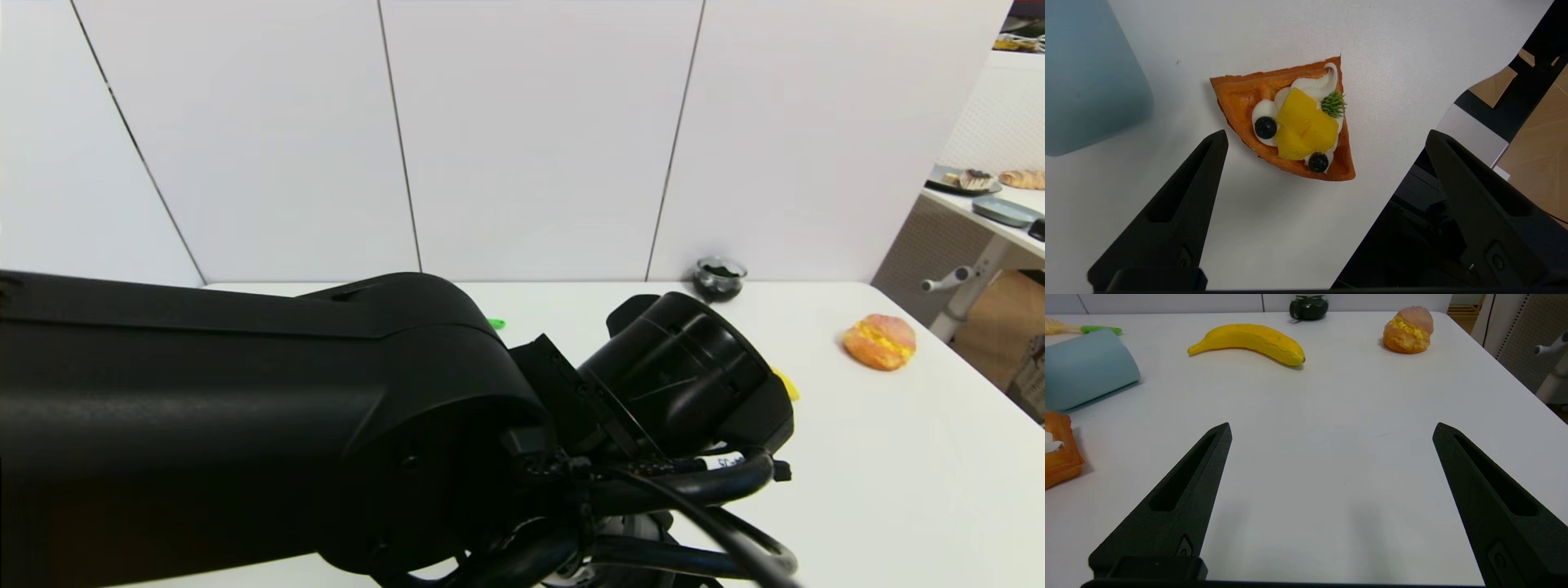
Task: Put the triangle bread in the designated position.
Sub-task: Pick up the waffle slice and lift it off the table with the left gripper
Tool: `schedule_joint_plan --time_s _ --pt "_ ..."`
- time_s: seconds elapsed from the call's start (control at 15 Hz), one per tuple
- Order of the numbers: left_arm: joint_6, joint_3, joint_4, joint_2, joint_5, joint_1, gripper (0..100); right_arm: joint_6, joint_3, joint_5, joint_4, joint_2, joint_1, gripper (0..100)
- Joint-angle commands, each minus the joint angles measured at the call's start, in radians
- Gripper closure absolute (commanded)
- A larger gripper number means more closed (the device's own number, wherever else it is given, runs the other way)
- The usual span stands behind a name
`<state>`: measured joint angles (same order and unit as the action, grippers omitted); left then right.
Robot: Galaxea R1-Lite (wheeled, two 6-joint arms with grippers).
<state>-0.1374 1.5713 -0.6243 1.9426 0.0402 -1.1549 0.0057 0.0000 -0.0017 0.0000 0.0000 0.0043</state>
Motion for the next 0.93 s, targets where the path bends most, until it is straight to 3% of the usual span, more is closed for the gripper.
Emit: schedule_joint_plan --time_s 0.07,0.73,0.93 --pt "-0.06 0.0 -0.038 0.042 0.003 0.0 0 0.0 0.002 0.0 0.0 0.0 0.0 0" --pt "-0.157 -0.01 -0.035 0.111 0.012 0.003 0 0.0 0.002 0.0 -0.002 0.0 0.0 0" --pt "-0.215 -0.011 -0.029 0.119 0.072 0.003 0 -0.003 0.002 0.0 0.0 0.002 0.0 0"
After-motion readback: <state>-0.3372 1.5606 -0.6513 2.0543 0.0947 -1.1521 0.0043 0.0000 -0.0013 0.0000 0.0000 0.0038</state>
